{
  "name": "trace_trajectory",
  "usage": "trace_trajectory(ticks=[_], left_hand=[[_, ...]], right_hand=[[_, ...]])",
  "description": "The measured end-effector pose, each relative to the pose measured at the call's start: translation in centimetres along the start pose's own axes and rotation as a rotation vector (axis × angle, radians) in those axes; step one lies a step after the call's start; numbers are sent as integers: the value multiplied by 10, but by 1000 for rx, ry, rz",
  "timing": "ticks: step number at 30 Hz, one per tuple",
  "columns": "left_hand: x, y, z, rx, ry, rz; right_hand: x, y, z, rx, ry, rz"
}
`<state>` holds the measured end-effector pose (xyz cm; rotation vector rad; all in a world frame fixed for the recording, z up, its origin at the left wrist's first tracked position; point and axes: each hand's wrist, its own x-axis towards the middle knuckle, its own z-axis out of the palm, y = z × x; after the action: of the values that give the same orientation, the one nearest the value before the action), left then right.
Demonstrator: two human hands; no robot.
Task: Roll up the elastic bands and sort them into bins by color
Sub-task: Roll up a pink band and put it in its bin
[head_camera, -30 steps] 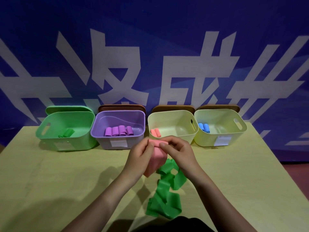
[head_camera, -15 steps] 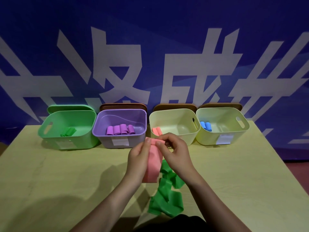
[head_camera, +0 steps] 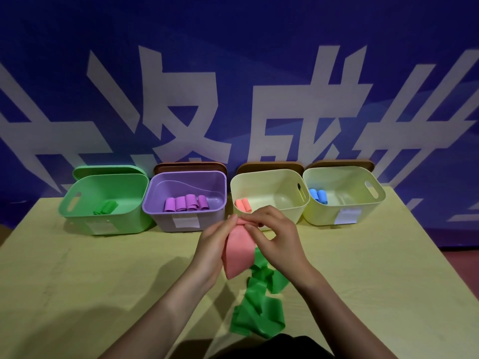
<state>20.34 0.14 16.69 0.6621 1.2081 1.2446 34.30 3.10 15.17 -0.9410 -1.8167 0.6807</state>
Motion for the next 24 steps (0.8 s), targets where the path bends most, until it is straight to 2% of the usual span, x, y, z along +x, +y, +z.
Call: trace_trajectory(ticks=[6, 10, 14, 17, 20, 24], left_hand=[[1, -6, 0, 15, 40, 18], [0, -5, 2, 165, 23, 113], [0, 2, 2, 273, -33, 181], [2, 4, 3, 274, -31, 171], [5, 4, 7, 135, -38, 92], [2, -1, 9, 115, -132, -16]], right_hand=[[-4, 3, -3, 105, -41, 97], [-5, 1, -5, 231, -6, 162], [-5, -3, -3, 361, 9, 305], [-2, -3, -2, 395, 38, 362], [2, -6, -2, 424, 89, 385], [11, -5, -5, 624, 157, 496]])
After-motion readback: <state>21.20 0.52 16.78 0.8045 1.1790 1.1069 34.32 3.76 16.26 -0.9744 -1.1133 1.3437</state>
